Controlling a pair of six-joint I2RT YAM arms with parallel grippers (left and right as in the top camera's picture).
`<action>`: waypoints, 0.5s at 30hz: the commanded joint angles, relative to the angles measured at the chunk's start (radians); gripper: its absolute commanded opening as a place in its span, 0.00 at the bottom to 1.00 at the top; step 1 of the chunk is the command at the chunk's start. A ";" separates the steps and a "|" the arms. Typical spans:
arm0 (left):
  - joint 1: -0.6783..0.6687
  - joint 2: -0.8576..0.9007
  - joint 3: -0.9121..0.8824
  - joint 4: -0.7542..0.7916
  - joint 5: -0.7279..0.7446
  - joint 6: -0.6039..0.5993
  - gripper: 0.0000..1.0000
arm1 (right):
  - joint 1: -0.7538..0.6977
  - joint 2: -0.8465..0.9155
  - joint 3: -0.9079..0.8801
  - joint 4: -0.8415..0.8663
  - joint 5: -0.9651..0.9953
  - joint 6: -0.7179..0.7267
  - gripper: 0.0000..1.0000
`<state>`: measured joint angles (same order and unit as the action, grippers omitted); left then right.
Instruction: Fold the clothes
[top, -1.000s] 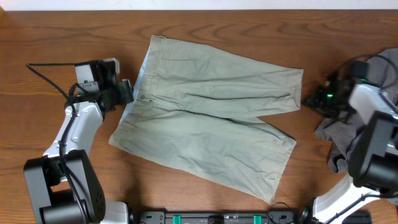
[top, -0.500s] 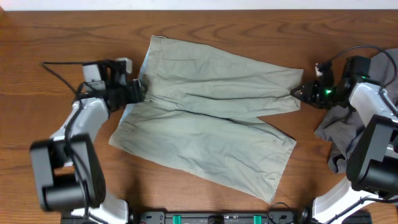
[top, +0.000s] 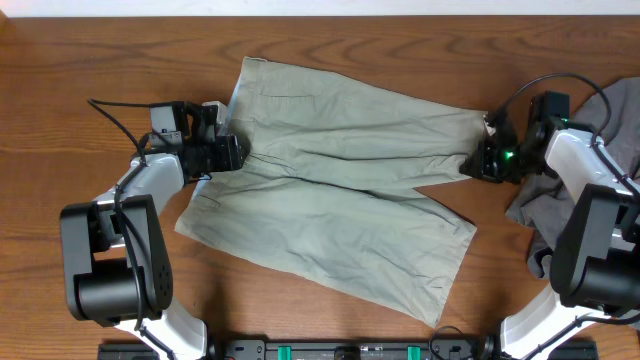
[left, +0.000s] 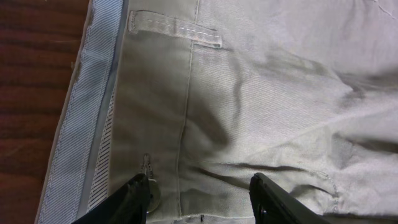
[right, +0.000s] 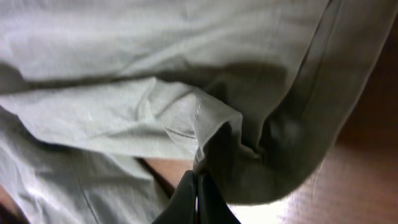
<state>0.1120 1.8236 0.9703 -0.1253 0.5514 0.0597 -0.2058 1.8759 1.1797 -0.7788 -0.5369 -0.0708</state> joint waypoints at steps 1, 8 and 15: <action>0.000 0.000 0.003 0.001 0.014 0.018 0.54 | 0.011 -0.013 0.002 -0.077 0.012 -0.130 0.01; 0.000 0.000 0.003 0.001 0.013 0.018 0.54 | 0.008 -0.013 0.002 -0.190 0.323 0.041 0.01; 0.000 0.000 0.003 0.012 0.013 0.018 0.54 | 0.008 -0.013 0.002 -0.274 0.555 0.240 0.03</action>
<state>0.1120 1.8236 0.9703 -0.1219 0.5514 0.0601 -0.2062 1.8759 1.1786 -1.0431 -0.1349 0.0566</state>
